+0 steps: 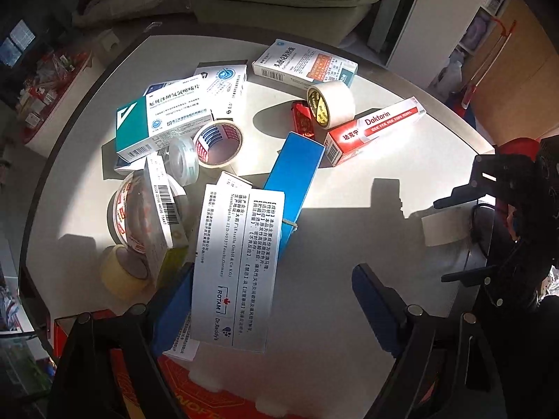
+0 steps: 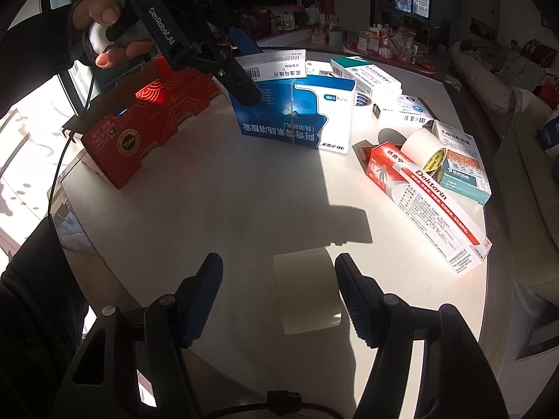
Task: Organize objects
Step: 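Grasp the white printed box with the left tool while the right grasps the beige tape roll, then carry the white box and tape roll with both tools over the red cardboard tray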
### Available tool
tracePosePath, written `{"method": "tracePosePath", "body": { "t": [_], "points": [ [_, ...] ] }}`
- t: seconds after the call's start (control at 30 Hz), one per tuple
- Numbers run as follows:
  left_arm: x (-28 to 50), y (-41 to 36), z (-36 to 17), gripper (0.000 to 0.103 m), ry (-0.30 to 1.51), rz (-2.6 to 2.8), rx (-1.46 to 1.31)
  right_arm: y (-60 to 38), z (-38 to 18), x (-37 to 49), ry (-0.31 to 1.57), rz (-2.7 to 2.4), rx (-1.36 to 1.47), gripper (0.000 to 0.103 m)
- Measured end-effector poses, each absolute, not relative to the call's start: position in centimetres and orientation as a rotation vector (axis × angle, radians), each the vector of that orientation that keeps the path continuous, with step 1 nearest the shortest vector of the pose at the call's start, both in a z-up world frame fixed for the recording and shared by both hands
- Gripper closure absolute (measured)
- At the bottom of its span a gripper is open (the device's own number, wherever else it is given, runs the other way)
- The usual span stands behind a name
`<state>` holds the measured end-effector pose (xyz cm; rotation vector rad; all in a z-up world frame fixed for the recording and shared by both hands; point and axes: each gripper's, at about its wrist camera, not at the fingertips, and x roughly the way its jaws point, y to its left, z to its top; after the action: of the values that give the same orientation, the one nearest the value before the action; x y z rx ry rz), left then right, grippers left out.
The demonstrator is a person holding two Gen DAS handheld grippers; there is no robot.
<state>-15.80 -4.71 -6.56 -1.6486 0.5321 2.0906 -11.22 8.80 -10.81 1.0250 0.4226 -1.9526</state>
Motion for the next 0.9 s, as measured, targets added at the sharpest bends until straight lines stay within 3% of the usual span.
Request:
{"method": "tracePosePath", "body": {
  "t": [0.07, 0.13, 0.17, 0.2, 0.23, 0.67, 0.9],
  "points": [
    [-15.6, -4.5, -6.7, 0.015, 0.564, 2.103, -1.643, 8.7, -11.1, -11.3, 0.432, -1.950, 1.033, 0.039],
    [-15.6, -4.4, -6.7, 0.020, 0.566, 2.112, -1.638, 8.5, -11.3, -11.3, 0.443, -1.949, 1.035, 0.051],
    [-15.7, -4.4, -6.5, 0.028, 0.550, 2.112, -1.633, 8.4, -11.3, -11.3, 0.447, -1.951, 1.037, 0.055],
    [-15.8, -4.5, -6.5, 0.045, 0.520, 2.108, -1.639, 8.3, -11.5, -11.4, 0.457, -1.953, 1.044, 0.071],
    [-16.0, -4.6, -6.8, 0.056, 0.487, 2.097, -1.661, 8.1, -11.6, -11.5, 0.475, -1.954, 1.052, 0.075],
    [-14.6, -5.4, -5.5, 0.058, 0.320, 2.206, -1.601, 8.9, -10.1, -11.1, 0.376, -2.035, 1.030, 0.075],
    [-12.9, -6.3, -3.5, 0.058, 0.122, 2.328, -1.551, 9.6, -10.2, -11.3, 0.278, -2.111, 1.061, 0.075]
  ]
}}
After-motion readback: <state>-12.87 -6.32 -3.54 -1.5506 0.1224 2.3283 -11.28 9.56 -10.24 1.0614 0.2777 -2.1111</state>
